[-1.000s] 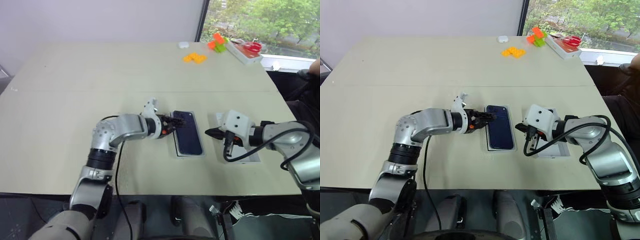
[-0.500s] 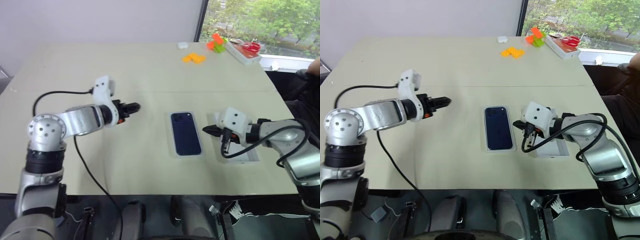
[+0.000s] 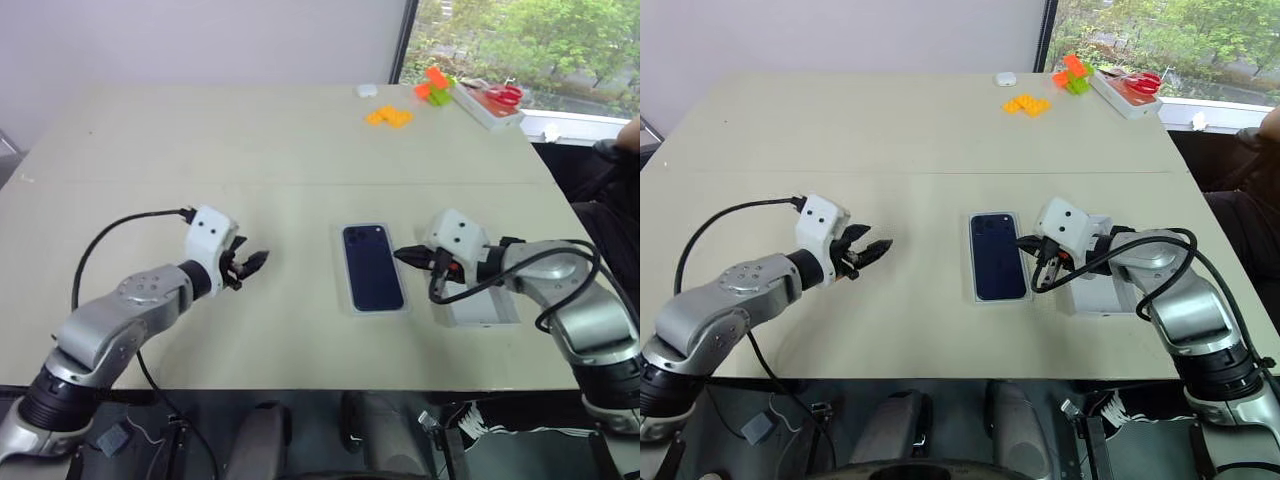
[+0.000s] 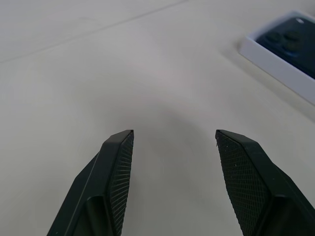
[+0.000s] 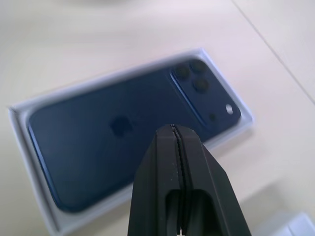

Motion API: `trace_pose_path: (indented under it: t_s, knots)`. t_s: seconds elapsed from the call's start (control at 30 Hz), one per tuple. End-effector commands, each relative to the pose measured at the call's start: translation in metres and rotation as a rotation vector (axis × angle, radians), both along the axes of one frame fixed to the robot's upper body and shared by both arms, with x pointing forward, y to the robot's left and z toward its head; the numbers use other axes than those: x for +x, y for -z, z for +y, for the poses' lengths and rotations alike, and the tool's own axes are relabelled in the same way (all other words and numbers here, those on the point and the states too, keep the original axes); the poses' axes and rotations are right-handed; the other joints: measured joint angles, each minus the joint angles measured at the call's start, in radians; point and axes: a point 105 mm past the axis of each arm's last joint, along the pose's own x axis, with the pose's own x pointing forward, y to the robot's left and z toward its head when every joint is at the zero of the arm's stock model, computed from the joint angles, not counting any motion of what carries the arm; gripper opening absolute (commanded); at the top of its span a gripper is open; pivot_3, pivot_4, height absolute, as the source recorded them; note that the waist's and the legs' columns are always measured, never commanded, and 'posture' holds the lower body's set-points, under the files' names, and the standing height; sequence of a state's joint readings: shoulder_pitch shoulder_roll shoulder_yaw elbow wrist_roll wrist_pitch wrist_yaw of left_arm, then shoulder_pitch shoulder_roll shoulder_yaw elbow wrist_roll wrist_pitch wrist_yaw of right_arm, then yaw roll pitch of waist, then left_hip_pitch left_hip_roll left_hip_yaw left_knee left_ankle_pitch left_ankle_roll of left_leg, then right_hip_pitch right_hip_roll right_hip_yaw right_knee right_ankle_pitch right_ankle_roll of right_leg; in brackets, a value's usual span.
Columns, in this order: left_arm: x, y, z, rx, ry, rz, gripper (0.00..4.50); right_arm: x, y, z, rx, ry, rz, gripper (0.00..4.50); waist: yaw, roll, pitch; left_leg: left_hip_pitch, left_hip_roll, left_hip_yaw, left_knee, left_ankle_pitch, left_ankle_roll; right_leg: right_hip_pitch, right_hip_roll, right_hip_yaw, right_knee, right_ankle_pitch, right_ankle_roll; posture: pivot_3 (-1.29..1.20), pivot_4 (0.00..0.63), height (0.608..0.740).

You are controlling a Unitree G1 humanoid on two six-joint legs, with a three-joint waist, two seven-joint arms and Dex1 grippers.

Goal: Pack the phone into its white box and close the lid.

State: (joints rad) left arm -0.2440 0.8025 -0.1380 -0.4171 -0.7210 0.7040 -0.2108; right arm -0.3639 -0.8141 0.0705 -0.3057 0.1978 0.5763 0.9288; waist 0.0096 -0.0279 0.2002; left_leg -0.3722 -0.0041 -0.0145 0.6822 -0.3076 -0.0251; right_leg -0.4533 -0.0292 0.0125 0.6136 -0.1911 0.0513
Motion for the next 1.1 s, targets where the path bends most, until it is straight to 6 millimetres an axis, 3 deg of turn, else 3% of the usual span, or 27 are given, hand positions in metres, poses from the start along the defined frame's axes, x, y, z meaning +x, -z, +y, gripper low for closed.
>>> trace_pose_path:
  t_s: [0.03, 0.23, 0.33, 0.4, 0.57, 0.6, 0.67, 0.77, 0.8, 0.97, 1.1]
  knots:
    - [-0.01, -0.009, -0.016, -0.019, 0.101, -0.065, 2.78, 0.001, -0.012, -0.013, -0.014, 0.045, -0.025, 0.0, 0.0, 0.0, 0.0, 0.0, 0.0, 0.0, 0.0, 0.0, 0.0, 0.0, 0.0, 0.0, 0.0, 0.0, 0.0, 0.0, 0.15, 0.726]
    - [-0.013, -0.001, -0.026, -0.012, 0.151, -0.063, 2.78, -0.005, -0.012, -0.03, 0.071, 0.211, 0.116, 0.0, 0.001, 0.0, 0.0, 0.0, 0.001, 0.0, 0.0, -0.001, 0.001, 0.0, 0.0, 0.0, 0.0, 0.001, -0.002, 0.0, 0.15, 0.726]
    - [-0.012, 0.0, -0.037, -0.018, 0.205, -0.073, 2.83, -0.006, -0.015, -0.036, 0.079, 0.283, 0.13, 0.82, 0.001, 0.0, 0.0, 0.0, 0.001, 0.0, 0.001, -0.001, 0.002, 0.0, 0.0, 0.0, 0.001, 0.001, -0.001, 0.0, 0.15, 0.726]
    - [-0.003, 0.006, -0.042, 0.003, 0.204, -0.065, 2.83, -0.008, -0.017, -0.038, 0.078, 0.316, 0.128, 1.71, 0.001, 0.0, 0.0, 0.0, 0.0, 0.0, 0.001, -0.001, 0.002, 0.0, 0.0, 0.0, 0.001, 0.0, 0.0, 0.0, 0.15, 0.726]
    - [0.02, 0.02, -0.052, 0.118, 0.177, -0.066, 2.83, -0.01, -0.011, -0.032, 0.046, 0.323, 0.112, 1.71, 0.001, 0.0, 0.0, 0.0, 0.0, 0.0, 0.001, -0.001, 0.003, 0.0, 0.001, 0.0, 0.0, 0.001, 0.002, 0.0, 0.15, 0.726]
    - [0.022, 0.021, -0.055, 0.118, 0.184, -0.065, 2.57, -0.01, -0.01, -0.03, 0.044, 0.319, 0.109, 1.74, -0.001, 0.0, 0.0, 0.0, 0.0, 0.0, 0.001, -0.001, 0.003, 0.0, 0.001, 0.0, 0.0, 0.002, 0.003, 0.0, 0.15, 0.726]
    - [0.024, 0.019, -0.066, 0.107, 0.203, -0.057, 2.03, -0.002, -0.001, -0.026, -0.022, 0.325, 0.07, 1.23, -0.004, 0.0, 0.0, 0.0, 0.0, 0.001, 0.001, -0.002, 0.003, 0.0, 0.001, 0.001, 0.0, 0.002, 0.003, 0.0, 0.15, 0.726]
    - [0.025, 0.021, -0.077, 0.1, 0.214, -0.032, 0.48, 0.002, 0.006, -0.022, -0.089, 0.304, 0.037, 0.0, -0.005, 0.0, 0.0, 0.0, 0.0, 0.001, 0.001, -0.002, 0.003, 0.0, 0.001, 0.001, 0.0, 0.002, 0.004, 0.0, 0.15, 0.726]
    - [0.025, 0.021, -0.082, 0.1, 0.224, -0.019, 0.05, 0.004, 0.007, -0.019, -0.085, 0.299, 0.04, 0.0, -0.006, 0.0, 0.0, 0.0, 0.0, 0.001, 0.001, -0.002, 0.003, 0.0, 0.001, 0.001, 0.0, 0.002, 0.004, 0.0, 0.15, 0.726]
    - [0.019, 0.032, -0.102, 0.138, 0.272, 0.096, 0.05, 0.011, 0.019, -0.006, -0.115, 0.273, 0.047, 0.0, -0.006, 0.0, 0.0, 0.0, 0.0, 0.001, 0.001, -0.002, 0.003, 0.0, 0.001, 0.001, 0.001, 0.003, 0.004, 0.0, 0.15, 0.726]
    - [0.019, 0.033, -0.11, 0.165, 0.296, 0.087, 0.05, 0.01, 0.024, 0.003, -0.11, 0.233, 0.072, 0.0, -0.006, 0.0, -0.001, 0.0, 0.0, 0.001, 0.001, -0.002, 0.003, 0.0, 0.001, 0.001, 0.001, 0.004, 0.003, 0.0, 0.15, 0.726]
